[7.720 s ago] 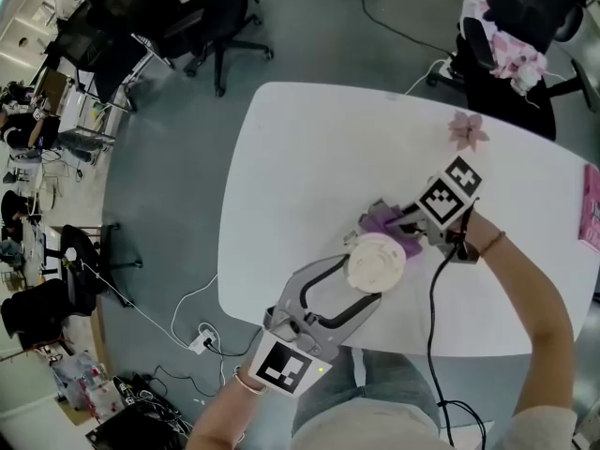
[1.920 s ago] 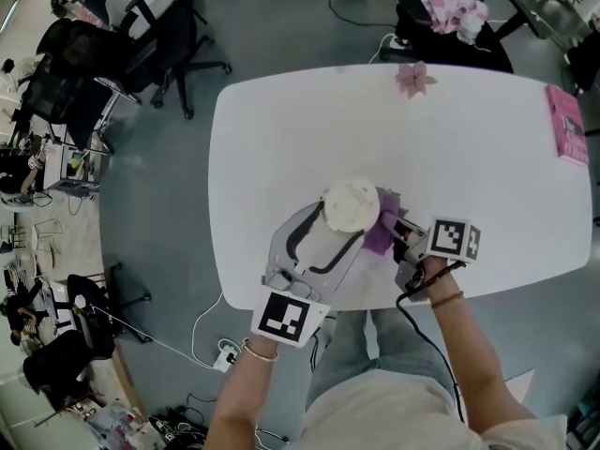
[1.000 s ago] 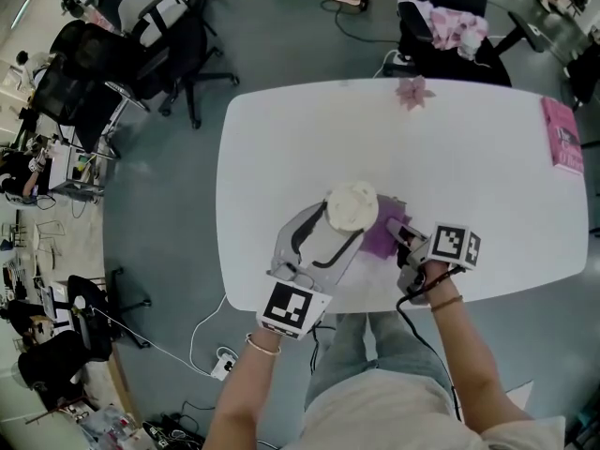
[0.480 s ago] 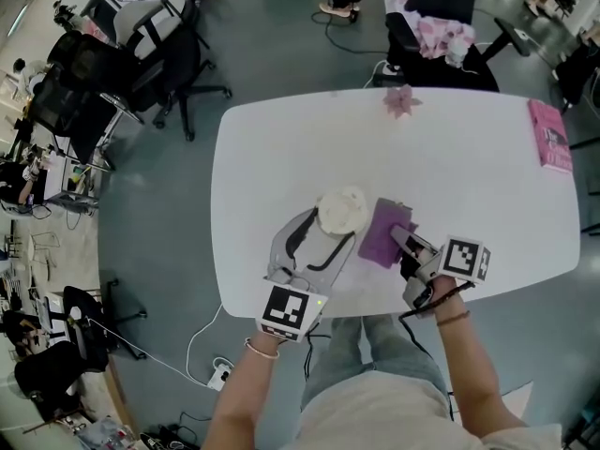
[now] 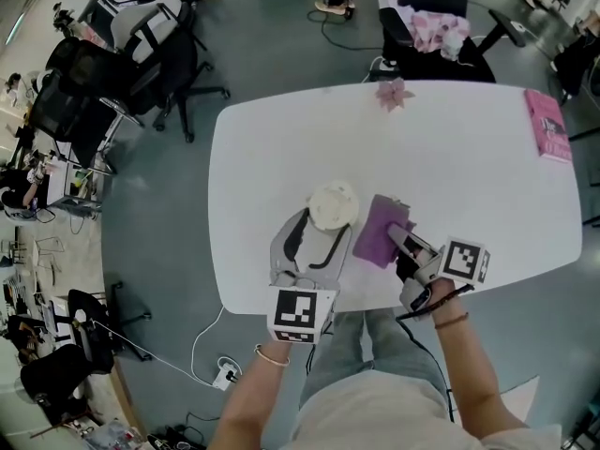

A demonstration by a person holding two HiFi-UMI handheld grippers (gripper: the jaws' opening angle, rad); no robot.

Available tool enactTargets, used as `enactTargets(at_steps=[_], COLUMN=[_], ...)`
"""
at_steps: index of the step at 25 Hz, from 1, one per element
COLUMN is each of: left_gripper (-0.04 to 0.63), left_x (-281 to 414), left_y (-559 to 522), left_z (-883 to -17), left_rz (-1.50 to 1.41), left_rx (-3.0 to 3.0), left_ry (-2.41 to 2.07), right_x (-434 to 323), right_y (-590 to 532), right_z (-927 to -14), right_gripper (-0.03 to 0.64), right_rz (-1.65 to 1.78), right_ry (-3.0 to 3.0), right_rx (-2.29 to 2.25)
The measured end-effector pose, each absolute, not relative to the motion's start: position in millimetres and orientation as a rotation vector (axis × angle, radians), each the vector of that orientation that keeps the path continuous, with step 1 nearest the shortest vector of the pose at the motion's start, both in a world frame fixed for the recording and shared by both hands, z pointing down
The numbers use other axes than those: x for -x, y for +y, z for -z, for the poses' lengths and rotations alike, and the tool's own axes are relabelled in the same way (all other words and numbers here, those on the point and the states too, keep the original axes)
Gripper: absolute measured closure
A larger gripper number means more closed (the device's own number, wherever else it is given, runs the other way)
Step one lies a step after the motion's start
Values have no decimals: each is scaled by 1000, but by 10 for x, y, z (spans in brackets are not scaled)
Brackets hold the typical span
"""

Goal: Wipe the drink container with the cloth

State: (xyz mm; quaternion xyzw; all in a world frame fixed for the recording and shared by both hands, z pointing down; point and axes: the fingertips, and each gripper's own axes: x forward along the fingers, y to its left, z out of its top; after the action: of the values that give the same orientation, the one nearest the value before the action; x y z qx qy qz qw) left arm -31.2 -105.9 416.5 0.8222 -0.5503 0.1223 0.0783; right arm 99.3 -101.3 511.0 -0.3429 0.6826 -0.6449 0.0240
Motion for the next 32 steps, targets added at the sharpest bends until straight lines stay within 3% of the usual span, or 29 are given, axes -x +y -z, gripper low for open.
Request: enactTargets(at_steps=[8, 32], left_gripper=[313, 313], left_x=[245, 258], left_y=[-1011, -948], left_z=[-4153, -4115], left_rz=[-371, -362], left_rx=[-2238, -2156], left_ry=[-1860, -1921], right_x=[-820, -649], right_y=[-1018, -810], right_z=[-4723, -4667], right_gripper=[545, 545], right_rz=[1698, 1748], right_ry=[2297, 1911], right_rx=[796, 634])
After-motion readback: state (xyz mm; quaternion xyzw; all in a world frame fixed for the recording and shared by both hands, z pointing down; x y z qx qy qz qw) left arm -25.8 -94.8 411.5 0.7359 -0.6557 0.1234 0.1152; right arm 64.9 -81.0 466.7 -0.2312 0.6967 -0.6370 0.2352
